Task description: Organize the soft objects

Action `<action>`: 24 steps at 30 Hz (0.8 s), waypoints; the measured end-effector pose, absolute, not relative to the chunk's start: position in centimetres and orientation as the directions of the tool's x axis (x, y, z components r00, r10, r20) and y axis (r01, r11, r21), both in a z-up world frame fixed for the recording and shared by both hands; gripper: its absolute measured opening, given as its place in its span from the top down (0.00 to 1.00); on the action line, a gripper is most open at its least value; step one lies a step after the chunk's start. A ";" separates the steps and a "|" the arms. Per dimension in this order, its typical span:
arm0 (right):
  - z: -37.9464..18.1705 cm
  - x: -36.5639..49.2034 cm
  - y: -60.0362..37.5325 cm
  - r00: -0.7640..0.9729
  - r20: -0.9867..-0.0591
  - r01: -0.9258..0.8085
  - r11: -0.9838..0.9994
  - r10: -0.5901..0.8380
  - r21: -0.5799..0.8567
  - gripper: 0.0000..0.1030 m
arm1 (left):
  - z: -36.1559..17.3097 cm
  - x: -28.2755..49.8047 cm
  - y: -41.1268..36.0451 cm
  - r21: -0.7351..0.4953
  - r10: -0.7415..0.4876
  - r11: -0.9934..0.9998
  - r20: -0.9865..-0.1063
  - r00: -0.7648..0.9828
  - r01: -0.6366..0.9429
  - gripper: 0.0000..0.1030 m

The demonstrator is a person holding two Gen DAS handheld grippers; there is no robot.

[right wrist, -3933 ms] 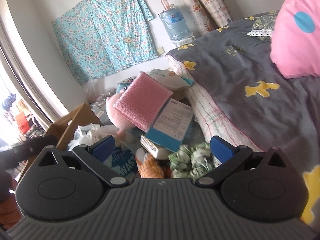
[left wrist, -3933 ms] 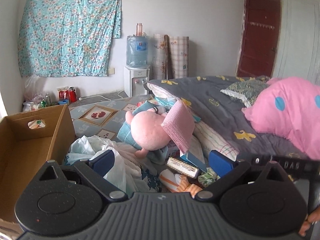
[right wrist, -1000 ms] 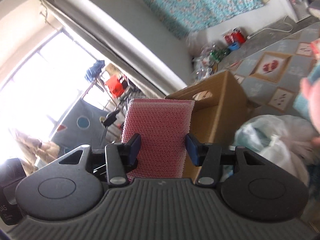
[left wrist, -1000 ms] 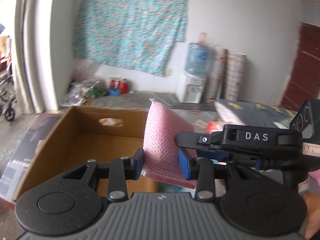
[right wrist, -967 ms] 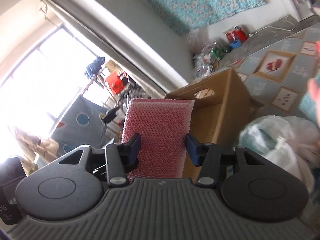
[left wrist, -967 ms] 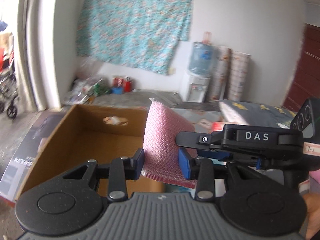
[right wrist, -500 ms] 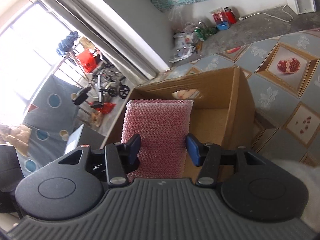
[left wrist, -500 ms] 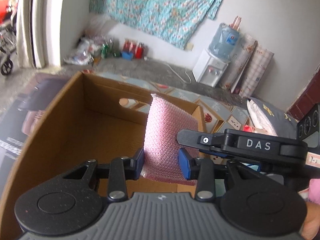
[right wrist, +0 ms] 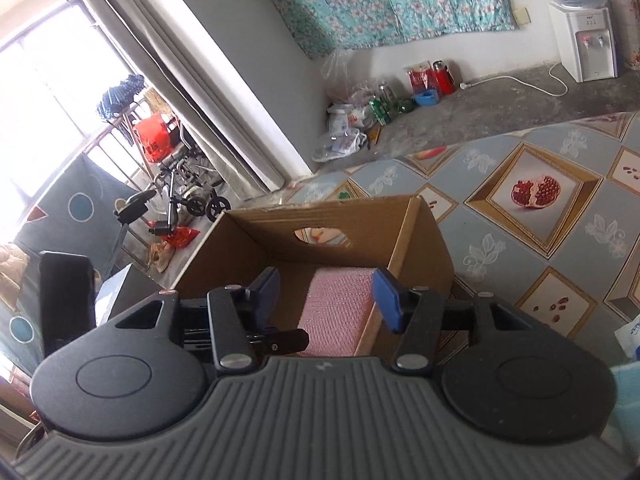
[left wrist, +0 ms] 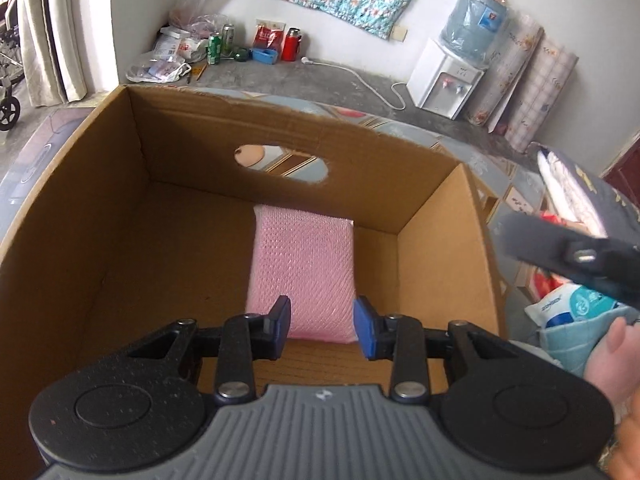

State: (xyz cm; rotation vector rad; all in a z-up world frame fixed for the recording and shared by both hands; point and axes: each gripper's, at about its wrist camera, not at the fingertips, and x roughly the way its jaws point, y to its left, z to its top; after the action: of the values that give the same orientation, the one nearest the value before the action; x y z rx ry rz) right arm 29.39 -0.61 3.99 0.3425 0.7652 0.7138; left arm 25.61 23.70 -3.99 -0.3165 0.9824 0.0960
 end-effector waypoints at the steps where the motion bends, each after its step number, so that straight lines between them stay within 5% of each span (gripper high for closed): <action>1: 4.2 29.2 -1.0 0.507 -0.502 -0.460 0.713 0.700 0.530 0.50 | -4.0 25.6 23.8 -0.216 -0.056 0.949 -0.832 0.552 -0.229 0.66; 5: 4.8 28.0 -2.3 0.506 -0.470 -0.466 0.688 0.723 0.556 0.49 | -3.9 26.3 24.7 -0.185 -0.008 0.943 -0.844 0.537 -0.278 0.59; 7: 4.9 27.3 -2.8 0.501 -0.455 -0.474 0.673 0.737 0.568 0.49 | -4.0 27.0 25.1 -0.170 0.020 0.935 -0.852 0.524 -0.312 0.39; 10: 4.9 26.7 -3.1 0.495 -0.443 -0.483 0.661 0.747 0.575 0.49 | -5.2 29.0 25.8 -0.163 0.030 0.921 -0.877 0.480 -0.355 0.25; 16: 4.8 26.5 -3.4 0.491 -0.431 -0.490 0.650 0.757 0.581 0.49 | -8.6 31.7 27.2 -0.272 -0.071 0.867 -0.897 0.436 -0.418 0.31; 19: 4.6 26.7 -3.5 0.494 -0.430 -0.491 0.650 0.756 0.580 0.48 | -8.8 32.2 27.1 -0.336 -0.127 0.855 -0.874 0.470 -0.395 0.43; 24: 4.0 26.8 -3.2 0.481 -0.444 -0.483 0.651 0.756 0.585 0.48 | -8.7 32.8 25.5 -0.320 -0.129 0.889 -0.861 0.493 -0.326 0.44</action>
State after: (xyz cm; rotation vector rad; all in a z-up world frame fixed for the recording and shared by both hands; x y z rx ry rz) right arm 26.78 -3.23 3.96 0.4115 0.7413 0.7820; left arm 32.84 25.52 -8.66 -0.4821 1.0600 0.1253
